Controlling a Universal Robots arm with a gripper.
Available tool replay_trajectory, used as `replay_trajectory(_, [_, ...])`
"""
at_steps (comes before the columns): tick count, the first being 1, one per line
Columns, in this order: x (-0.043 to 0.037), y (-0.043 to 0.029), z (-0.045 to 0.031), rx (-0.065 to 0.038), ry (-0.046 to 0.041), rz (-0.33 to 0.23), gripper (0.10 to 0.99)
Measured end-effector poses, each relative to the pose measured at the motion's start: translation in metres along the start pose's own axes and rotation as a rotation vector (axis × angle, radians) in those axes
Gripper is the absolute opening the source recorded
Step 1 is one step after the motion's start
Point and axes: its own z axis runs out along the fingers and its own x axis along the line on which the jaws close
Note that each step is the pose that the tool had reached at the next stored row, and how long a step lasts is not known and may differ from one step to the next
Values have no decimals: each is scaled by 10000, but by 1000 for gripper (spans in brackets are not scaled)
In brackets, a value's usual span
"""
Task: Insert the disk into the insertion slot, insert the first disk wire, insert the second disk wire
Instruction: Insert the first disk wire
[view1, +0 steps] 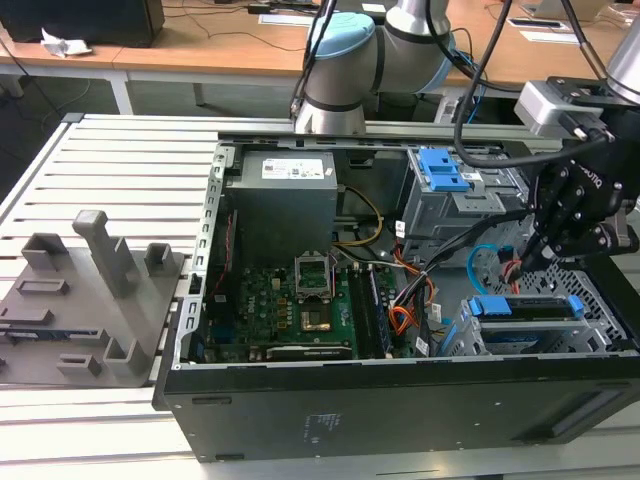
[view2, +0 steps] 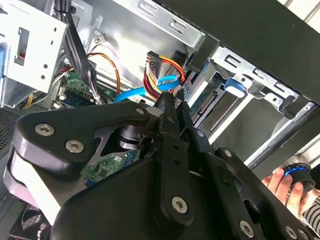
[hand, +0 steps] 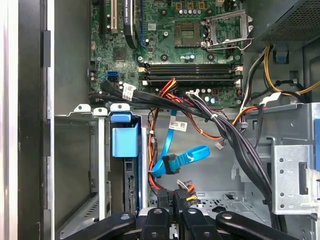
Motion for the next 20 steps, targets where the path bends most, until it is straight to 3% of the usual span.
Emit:
replay_trajectory(6, [116, -2, 3, 0, -1, 0, 169])
replay_trajectory(20, [237, -4, 9, 0, -1, 1, 169])
